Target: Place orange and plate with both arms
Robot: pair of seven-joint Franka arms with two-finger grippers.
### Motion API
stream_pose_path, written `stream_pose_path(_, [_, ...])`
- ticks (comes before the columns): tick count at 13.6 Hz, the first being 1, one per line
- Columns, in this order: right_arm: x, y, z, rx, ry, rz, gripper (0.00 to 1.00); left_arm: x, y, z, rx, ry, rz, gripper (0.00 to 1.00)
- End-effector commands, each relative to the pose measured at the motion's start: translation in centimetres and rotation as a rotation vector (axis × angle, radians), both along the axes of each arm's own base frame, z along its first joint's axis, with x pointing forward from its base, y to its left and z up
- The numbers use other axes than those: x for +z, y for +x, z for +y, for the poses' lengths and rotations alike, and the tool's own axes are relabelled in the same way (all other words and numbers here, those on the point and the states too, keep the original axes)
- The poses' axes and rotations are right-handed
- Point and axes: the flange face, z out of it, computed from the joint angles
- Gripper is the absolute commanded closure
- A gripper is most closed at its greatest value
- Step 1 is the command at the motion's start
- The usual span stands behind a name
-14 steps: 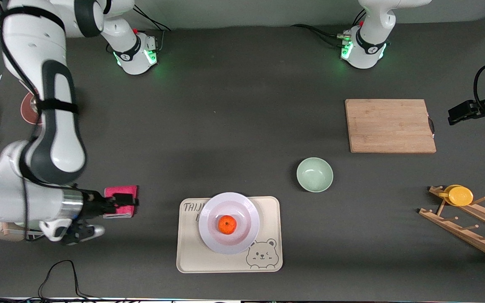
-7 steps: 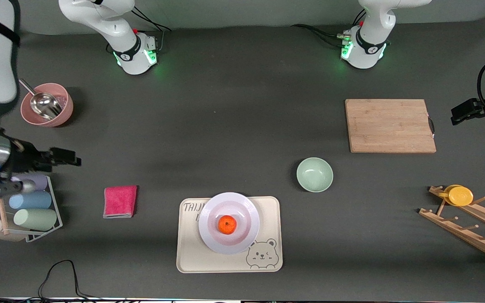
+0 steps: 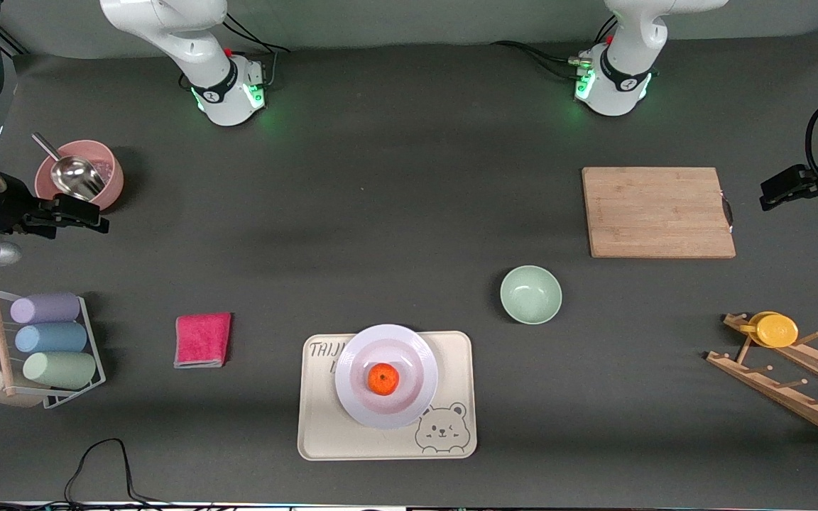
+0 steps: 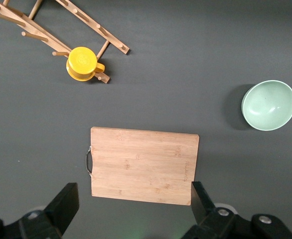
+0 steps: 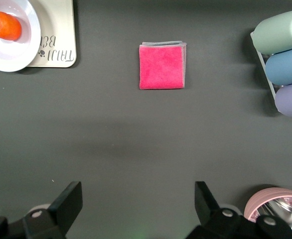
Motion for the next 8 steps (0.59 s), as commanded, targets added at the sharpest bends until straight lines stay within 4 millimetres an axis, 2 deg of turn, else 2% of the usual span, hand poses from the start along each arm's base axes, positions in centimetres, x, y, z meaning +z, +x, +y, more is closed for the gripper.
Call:
stream_pose_path(1, [0.7,-0.4,-0.7,-0.022,-0.075,-0.021,0.0,0.6,-0.3,0.2,0.004,-0.018,0.006,0.0])
stream_pose_path(2, [1.3,-0.4,-0.6,-0.02,-0.087,-0.033,0.0,0.6,-0.3,0.4,0.007,-0.018,0.006,0.0])
stream_pose_path(8, [1.3,-0.4,-1.2,-0.031,-0.091,-0.031,0.0,1.7,-0.9,0.5,0.005,-0.019,0.025,0.0])
